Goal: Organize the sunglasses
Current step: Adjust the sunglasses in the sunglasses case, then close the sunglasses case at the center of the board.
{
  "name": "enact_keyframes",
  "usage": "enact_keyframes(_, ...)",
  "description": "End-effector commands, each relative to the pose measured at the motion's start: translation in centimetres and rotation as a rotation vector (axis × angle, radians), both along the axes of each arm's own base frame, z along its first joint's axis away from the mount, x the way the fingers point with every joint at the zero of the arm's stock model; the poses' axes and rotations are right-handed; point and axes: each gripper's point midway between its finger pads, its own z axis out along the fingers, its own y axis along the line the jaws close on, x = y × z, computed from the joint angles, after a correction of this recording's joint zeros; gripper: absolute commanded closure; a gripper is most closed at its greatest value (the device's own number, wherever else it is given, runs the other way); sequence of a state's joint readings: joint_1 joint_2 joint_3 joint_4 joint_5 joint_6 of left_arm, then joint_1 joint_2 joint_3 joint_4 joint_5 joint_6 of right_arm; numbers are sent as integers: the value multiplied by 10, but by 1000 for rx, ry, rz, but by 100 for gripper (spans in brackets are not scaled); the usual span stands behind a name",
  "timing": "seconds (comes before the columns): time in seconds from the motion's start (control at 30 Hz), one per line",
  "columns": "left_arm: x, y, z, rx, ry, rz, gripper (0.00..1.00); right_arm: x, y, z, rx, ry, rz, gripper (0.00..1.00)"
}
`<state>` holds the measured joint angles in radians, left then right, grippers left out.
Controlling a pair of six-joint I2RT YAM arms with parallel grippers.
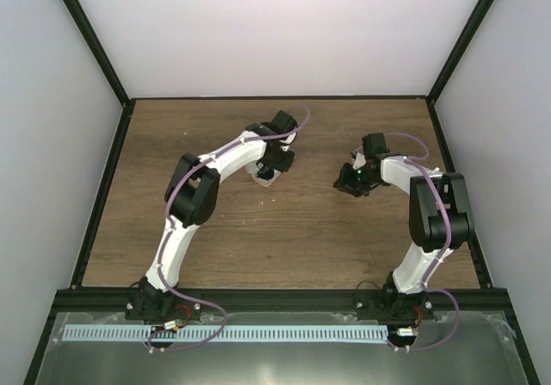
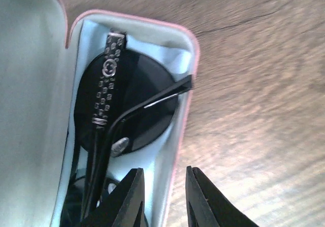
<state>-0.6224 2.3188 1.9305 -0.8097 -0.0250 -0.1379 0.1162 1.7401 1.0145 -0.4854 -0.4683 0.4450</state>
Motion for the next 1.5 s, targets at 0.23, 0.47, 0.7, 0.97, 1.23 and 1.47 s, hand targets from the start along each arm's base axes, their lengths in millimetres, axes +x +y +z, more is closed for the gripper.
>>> enact_keyframes(0.23, 25, -14, 129, -123, -309, -1, 71, 19, 6, 19, 37, -48, 3, 84)
enact_keyframes(0.47, 59, 53, 149, -15, -391, 181, 67, 26, 39, 30, 41, -57, 64, 83)
enact_keyframes(0.7, 73, 141, 122, 65, -336, 419, 67, 29, 87, 31, 62, -45, 148, 82)
enact_keyframes(0.97, 72, 141, 78, 27, -224, 378, 67, 32, 112, 18, 115, 3, 155, 82)
enact_keyframes(1.23, 68, 112, 53, 18, -176, 305, 67, 50, 134, -5, 158, 65, 150, 83)
enact_keyframes(1.47, 55, 89, 41, 79, -161, 201, 68, 41, 156, -26, 179, 120, 184, 83)
